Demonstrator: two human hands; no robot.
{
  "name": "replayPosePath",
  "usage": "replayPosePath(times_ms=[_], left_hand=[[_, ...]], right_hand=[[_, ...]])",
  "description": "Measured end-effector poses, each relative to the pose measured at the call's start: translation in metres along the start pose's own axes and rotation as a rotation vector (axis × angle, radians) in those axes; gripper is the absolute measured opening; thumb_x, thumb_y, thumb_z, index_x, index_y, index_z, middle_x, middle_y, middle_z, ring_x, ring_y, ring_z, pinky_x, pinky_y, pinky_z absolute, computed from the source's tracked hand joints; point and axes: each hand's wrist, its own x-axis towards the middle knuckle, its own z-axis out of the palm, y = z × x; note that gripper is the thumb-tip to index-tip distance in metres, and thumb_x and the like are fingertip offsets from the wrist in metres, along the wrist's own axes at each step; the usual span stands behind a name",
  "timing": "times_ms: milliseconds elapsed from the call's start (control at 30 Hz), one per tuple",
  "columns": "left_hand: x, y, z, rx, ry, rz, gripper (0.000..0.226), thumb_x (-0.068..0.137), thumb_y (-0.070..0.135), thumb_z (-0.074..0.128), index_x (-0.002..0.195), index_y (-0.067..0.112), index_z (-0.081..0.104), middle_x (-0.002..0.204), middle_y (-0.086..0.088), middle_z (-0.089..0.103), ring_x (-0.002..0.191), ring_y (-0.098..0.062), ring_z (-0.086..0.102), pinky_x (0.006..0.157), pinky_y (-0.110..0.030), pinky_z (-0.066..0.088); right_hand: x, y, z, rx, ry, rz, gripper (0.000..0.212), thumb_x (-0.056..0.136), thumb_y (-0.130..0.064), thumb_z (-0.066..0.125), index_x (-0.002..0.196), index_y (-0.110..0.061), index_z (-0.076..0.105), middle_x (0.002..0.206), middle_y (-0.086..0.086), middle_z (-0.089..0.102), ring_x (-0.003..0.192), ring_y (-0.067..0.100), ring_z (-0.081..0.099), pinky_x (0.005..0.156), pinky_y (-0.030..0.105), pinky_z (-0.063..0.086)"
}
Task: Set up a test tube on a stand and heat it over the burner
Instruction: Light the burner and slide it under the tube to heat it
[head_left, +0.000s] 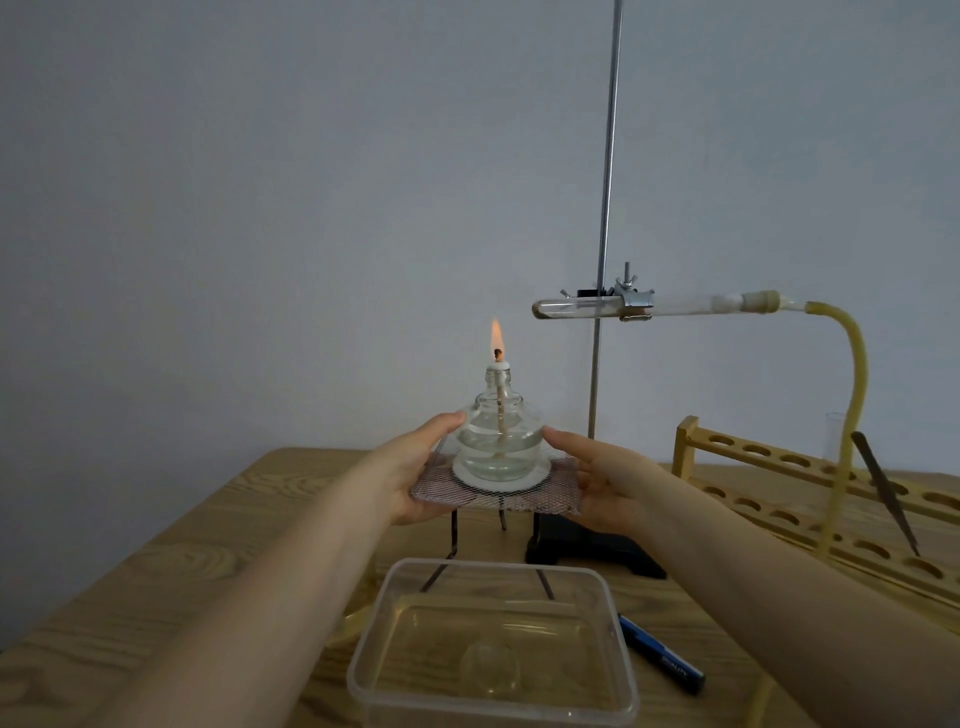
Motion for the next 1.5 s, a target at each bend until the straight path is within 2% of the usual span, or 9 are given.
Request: replayPosePath(times_ms=[200, 433, 533, 700, 800, 1000, 1133, 1300, 1500], left_hand=[[-0.003, 0.0, 0.013, -0.026, -0.013, 0.002, 0.041, 0.086, 0.035, 0.063, 0.09, -0.005, 0.057, 0.066, -0.019, 0.069, 0.075, -0.03, 0.065, 0.076, -0.038, 0.055], [-0.005, -0.001, 0.027, 0.017, -0.002, -0.009, 0.042, 0.085, 0.037, 0.064, 0.087, -0.005, 0.057, 0.061, -0.018, 0.068, 0.06, -0.028, 0.067, 0.053, -0.036, 0.058], [-0.005, -0.002, 0.033, 0.015, -0.019, -0.01, 0.04, 0.086, 0.036, 0.063, 0.087, -0.003, 0.057, 0.061, -0.018, 0.069, 0.063, -0.028, 0.067, 0.056, -0.036, 0.058], [0.001, -0.004, 0.039, 0.009, -0.024, -0.01, 0.039, 0.086, 0.035, 0.064, 0.088, -0.003, 0.057, 0.062, -0.018, 0.069, 0.071, -0.028, 0.065, 0.067, -0.035, 0.057], [0.005, -0.004, 0.041, 0.013, -0.019, -0.011, 0.041, 0.083, 0.035, 0.066, 0.091, -0.004, 0.058, 0.072, -0.02, 0.069, 0.072, -0.03, 0.066, 0.068, -0.037, 0.057], [0.007, -0.004, 0.046, 0.015, -0.027, -0.021, 0.043, 0.083, 0.035, 0.067, 0.096, -0.005, 0.057, 0.085, -0.022, 0.065, 0.069, -0.03, 0.066, 0.055, -0.039, 0.058], [0.012, -0.002, 0.047, 0.015, -0.041, -0.02, 0.05, 0.081, 0.036, 0.069, 0.11, -0.004, 0.057, 0.099, -0.022, 0.065, 0.076, -0.031, 0.067, 0.058, -0.039, 0.06], [0.014, -0.002, 0.049, 0.024, -0.043, -0.015, 0.054, 0.08, 0.036, 0.07, 0.115, -0.002, 0.058, 0.1, -0.02, 0.066, 0.078, -0.031, 0.067, 0.064, -0.039, 0.059], [0.005, -0.002, 0.043, -0.004, -0.015, -0.019, 0.044, 0.082, 0.034, 0.068, 0.101, -0.004, 0.055, 0.091, -0.022, 0.064, 0.073, -0.031, 0.066, 0.057, -0.042, 0.058]], right_hand=[[-0.011, -0.005, -0.008, 0.004, 0.015, -0.018, 0.038, 0.081, -0.011, 0.072, 0.114, 0.003, 0.057, 0.1, 0.025, 0.068, 0.086, 0.036, 0.069, 0.053, 0.043, 0.06], [-0.015, -0.01, -0.018, 0.027, 0.034, -0.019, 0.044, 0.079, -0.011, 0.073, 0.116, 0.003, 0.054, 0.104, 0.027, 0.065, 0.087, 0.038, 0.068, 0.051, 0.043, 0.06], [-0.014, -0.011, -0.025, 0.023, 0.034, -0.023, 0.05, 0.077, -0.011, 0.074, 0.12, 0.004, 0.053, 0.109, 0.027, 0.065, 0.09, 0.038, 0.068, 0.051, 0.042, 0.059], [-0.014, -0.014, -0.033, 0.009, 0.043, -0.029, 0.044, 0.078, -0.013, 0.074, 0.113, 0.005, 0.055, 0.1, 0.026, 0.067, 0.085, 0.036, 0.069, 0.049, 0.038, 0.059], [-0.014, -0.015, -0.037, 0.018, 0.046, -0.021, 0.054, 0.074, -0.013, 0.075, 0.119, 0.006, 0.052, 0.105, 0.027, 0.066, 0.088, 0.037, 0.069, 0.052, 0.04, 0.06], [-0.011, -0.015, -0.042, 0.044, 0.042, -0.028, 0.063, 0.07, -0.012, 0.076, 0.124, 0.008, 0.051, 0.107, 0.027, 0.067, 0.089, 0.037, 0.069, 0.054, 0.041, 0.06], [-0.012, -0.015, -0.043, 0.052, 0.044, -0.034, 0.064, 0.069, -0.013, 0.076, 0.124, 0.009, 0.051, 0.11, 0.027, 0.066, 0.089, 0.037, 0.069, 0.051, 0.038, 0.059], [-0.015, -0.015, -0.042, 0.048, 0.052, -0.046, 0.07, 0.061, -0.013, 0.077, 0.123, 0.008, 0.051, 0.11, 0.027, 0.066, 0.092, 0.036, 0.068, 0.052, 0.039, 0.06], [-0.016, -0.014, -0.036, 0.043, 0.053, -0.03, 0.055, 0.078, -0.013, 0.074, 0.124, 0.007, 0.05, 0.106, 0.027, 0.066, 0.089, 0.037, 0.068, 0.052, 0.042, 0.06]])
